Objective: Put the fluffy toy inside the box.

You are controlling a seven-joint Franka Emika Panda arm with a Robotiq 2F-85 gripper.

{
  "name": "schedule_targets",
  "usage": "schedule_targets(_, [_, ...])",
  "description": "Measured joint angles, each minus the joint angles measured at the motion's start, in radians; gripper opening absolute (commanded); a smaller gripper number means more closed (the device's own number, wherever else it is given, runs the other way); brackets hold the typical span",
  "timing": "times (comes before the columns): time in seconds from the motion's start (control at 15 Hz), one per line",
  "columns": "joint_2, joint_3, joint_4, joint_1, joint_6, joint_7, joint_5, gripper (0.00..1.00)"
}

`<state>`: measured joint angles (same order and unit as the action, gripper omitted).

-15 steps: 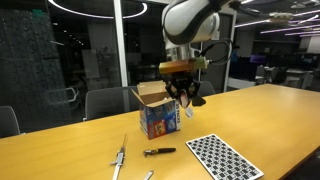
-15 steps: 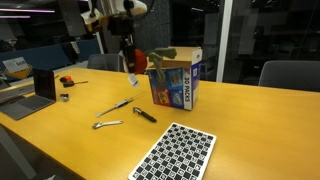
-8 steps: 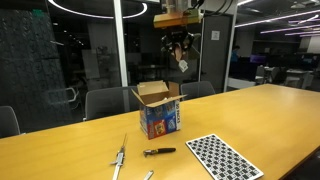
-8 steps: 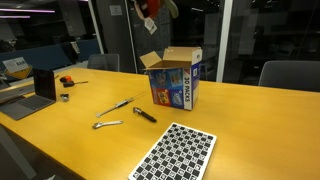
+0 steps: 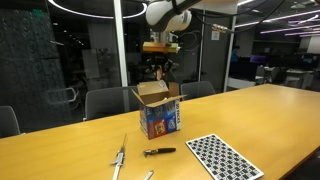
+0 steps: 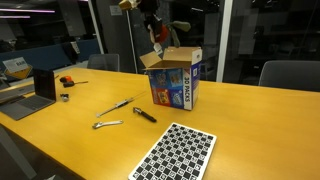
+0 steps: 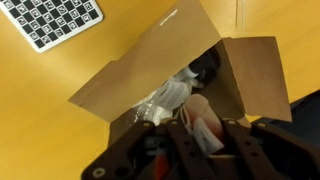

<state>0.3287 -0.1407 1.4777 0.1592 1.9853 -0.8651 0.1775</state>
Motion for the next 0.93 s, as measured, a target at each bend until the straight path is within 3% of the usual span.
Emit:
schedule_targets(0.33, [0.289,0.038,-0.195,-0.003,-0.02,0.137,-0.13,0.12])
schedule_targets(0.4, [0.336,0.045,-0.236,-0.002,-0.037,0.152,-0.143,0.43])
schedule_targets(0.53, [0.415,0.057,-0.32,-0.002,-0.085,0.179,-0.162,0.49])
schedule_targets(0.93, [0.523,0.079,-0.538,0.002,-0.269,0.21,-0.168,0.95])
